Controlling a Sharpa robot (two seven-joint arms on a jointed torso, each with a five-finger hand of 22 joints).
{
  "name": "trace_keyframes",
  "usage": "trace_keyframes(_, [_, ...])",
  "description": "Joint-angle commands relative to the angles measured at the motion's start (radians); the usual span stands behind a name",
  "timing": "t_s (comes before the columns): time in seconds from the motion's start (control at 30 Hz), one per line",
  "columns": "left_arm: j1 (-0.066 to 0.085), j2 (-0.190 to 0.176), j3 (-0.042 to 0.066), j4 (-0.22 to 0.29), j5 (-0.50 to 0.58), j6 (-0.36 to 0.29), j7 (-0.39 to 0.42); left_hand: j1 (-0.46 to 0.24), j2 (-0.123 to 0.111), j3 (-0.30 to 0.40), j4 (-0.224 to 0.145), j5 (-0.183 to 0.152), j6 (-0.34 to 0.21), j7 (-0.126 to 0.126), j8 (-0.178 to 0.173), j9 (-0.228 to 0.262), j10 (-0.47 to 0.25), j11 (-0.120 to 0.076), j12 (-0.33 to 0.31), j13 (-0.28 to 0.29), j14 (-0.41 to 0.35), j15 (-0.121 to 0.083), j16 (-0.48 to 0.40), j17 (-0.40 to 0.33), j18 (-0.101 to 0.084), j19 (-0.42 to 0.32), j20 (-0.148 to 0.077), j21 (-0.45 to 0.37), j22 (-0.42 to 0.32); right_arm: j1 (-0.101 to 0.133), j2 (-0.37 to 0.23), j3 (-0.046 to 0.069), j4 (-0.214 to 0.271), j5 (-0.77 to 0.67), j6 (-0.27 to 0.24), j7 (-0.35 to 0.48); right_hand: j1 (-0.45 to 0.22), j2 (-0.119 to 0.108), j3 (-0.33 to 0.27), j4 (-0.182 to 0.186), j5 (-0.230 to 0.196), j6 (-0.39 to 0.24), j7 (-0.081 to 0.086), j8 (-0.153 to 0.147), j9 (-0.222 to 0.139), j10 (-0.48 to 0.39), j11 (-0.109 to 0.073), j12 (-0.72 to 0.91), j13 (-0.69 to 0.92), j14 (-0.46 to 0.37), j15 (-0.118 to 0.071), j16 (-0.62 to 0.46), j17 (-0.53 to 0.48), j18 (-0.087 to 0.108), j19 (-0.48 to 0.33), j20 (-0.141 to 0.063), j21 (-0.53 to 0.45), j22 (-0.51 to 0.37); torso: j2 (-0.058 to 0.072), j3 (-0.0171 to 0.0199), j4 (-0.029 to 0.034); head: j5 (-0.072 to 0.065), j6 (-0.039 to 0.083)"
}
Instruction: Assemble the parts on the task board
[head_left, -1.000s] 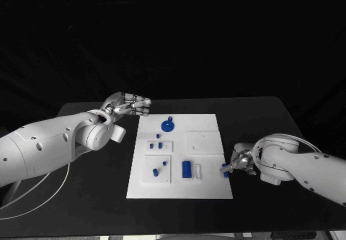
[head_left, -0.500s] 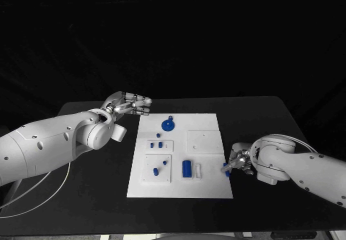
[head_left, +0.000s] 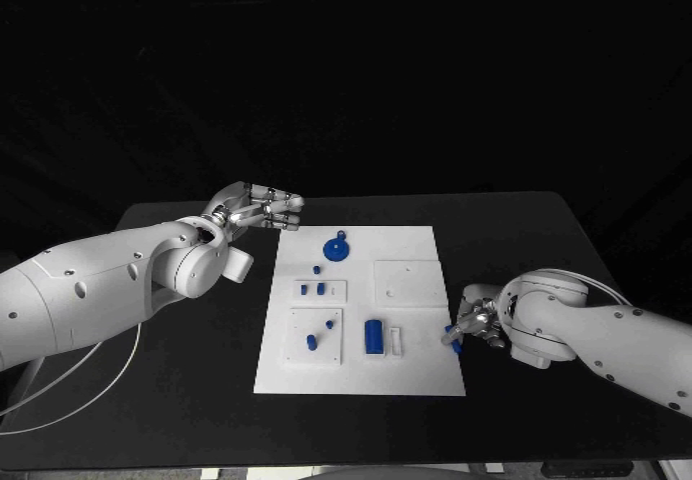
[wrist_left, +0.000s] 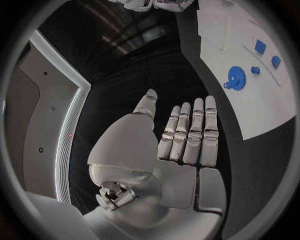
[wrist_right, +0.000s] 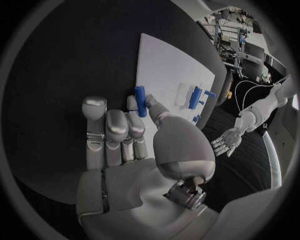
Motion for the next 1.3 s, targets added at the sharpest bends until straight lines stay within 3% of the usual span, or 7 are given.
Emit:
trace_keyframes(0.03, [0.001, 0.0, 0.0, 0.002, -0.004, 0.014, 0.004, 0.001, 0.01, -0.005, 0.0, 0.0, -0.006, 0.0, -0.001, 0.0, 0.002, 0.004, 0.001, 0.0, 0.007, 0.0, -0.004, 0.0, 0.012, 0.003, 0.001, 0.005, 0.001, -0.021, 0.002, -0.016, -0.016, -0.006, 0.0, -0.025, -0.014, 0.008, 0.105, -0.088, 0.004, 0.015, -0.002, -0.007, -0.128, 0.005, -0.007, 0.0, 0.0, 0.003, -0.006, -0.003, -0.001, -0.015, 0.053, -0.004, 0.001, 0.06, 0.0, 0.0004, 0.0005, -0.002, 0.002])
trace_keyframes(0.17, [0.001, 0.0, 0.0, 0.002, -0.004, 0.013, 0.003, 0.001, 0.01, -0.005, 0.0, 0.0, -0.008, 0.0, -0.001, 0.0, 0.002, 0.004, 0.001, 0.0, 0.007, 0.001, -0.004, 0.0, 0.012, 0.003, 0.001, 0.005, 0.001, -0.021, -0.01, -0.015, -0.015, 0.011, -0.011, -0.01, -0.023, 0.008, 0.117, -0.089, 0.003, 0.021, -0.003, -0.007, -0.124, 0.008, -0.007, 0.001, 0.0, 0.003, -0.006, -0.002, -0.002, -0.017, 0.054, -0.005, 0.003, 0.061, 0.0, 0.0008, 0.0008, -0.005, 0.003])
trace_keyframes(0.3, [0.001, 0.001, 0.0, 0.0, -0.004, 0.013, 0.003, 0.001, 0.01, -0.005, 0.0, 0.0, -0.007, 0.0, -0.001, 0.0, 0.001, 0.003, 0.001, 0.0, 0.006, 0.001, -0.004, 0.0, 0.012, 0.003, 0.001, 0.005, 0.001, -0.021, -0.024, -0.005, -0.013, 0.048, -0.013, 0.014, -0.031, 0.009, 0.126, -0.082, 0.004, 0.025, -0.005, -0.007, -0.122, 0.01, -0.008, 0.002, 0.001, 0.003, -0.007, -0.003, -0.004, -0.017, 0.054, -0.006, 0.003, 0.06, -0.001, -0.0001, -0.0002, -0.005, 0.005])
trace_keyframes(0.67, [0.001, 0.004, 0.0, -0.005, -0.004, 0.013, 0.003, 0.002, 0.01, -0.004, 0.0, 0.0, -0.006, -0.001, -0.001, 0.001, 0.001, 0.002, 0.001, 0.0, 0.007, 0.001, -0.003, 0.0, 0.012, 0.003, 0.002, 0.005, 0.001, -0.01, -0.059, 0.067, 0.011, 0.123, -0.02, 0.045, -0.034, 0.008, 0.137, -0.078, 0.006, 0.026, -0.005, -0.007, -0.118, 0.012, -0.009, 0.005, 0.002, 0.003, -0.008, 0.0, -0.006, -0.014, 0.054, -0.006, 0.008, 0.061, 0.0, -0.0005, -0.0008, -0.006, 0.009])
trace_keyframes(0.8, [0.001, 0.005, 0.0, -0.005, -0.004, 0.014, 0.002, 0.002, 0.01, -0.004, 0.0, 0.0, -0.006, -0.001, -0.001, 0.001, 0.001, 0.002, 0.001, 0.0, 0.007, 0.001, -0.003, 0.0, 0.012, 0.003, 0.002, 0.005, 0.001, -0.005, -0.064, 0.081, 0.029, 0.14, -0.032, 0.047, -0.034, 0.006, 0.141, -0.078, 0.007, 0.026, -0.005, -0.007, -0.115, 0.011, -0.01, 0.004, 0.001, 0.002, -0.009, -0.001, -0.008, -0.013, 0.054, -0.006, 0.008, 0.06, 0.0, -0.0003, 0.0007, -0.006, 0.01])
trace_keyframes(1.07, [0.001, 0.006, 0.0, -0.006, -0.005, 0.014, 0.0, 0.002, 0.01, -0.004, 0.0, 0.0, -0.006, -0.001, -0.001, 0.001, 0.001, 0.002, 0.001, 0.0, 0.007, 0.001, -0.003, 0.0, 0.012, 0.003, 0.002, 0.005, 0.001, -0.003, -0.061, 0.09, 0.082, 0.169, -0.051, 0.049, -0.038, 0.004, 0.14, -0.075, 0.009, 0.024, -0.004, -0.008, -0.113, 0.009, -0.01, 0.002, -0.001, 0.001, -0.009, -0.003, -0.012, -0.011, 0.054, -0.006, 0.005, 0.059, 0.0, -0.0008, 0.0, -0.002, 0.01])
trace_keyframes(1.3, [0.001, 0.01, 0.0, -0.006, -0.005, 0.014, -0.001, 0.002, 0.01, -0.004, 0.0, 0.0, -0.006, -0.001, -0.001, 0.001, 0.001, 0.002, 0.001, 0.0, 0.007, 0.001, -0.003, 0.0, 0.012, 0.003, 0.002, 0.005, 0.001, -0.002, -0.027, 0.086, 0.108, 0.2, -0.057, 0.044, -0.038, 0.003, 0.137, -0.07, 0.009, 0.023, -0.005, -0.007, -0.111, 0.007, -0.009, 0.001, -0.003, 0.001, -0.009, -0.005, -0.015, -0.011, 0.053, -0.006, 0.005, 0.058, 0.0, -0.0019, 0.0006, 0.001, 0.01])
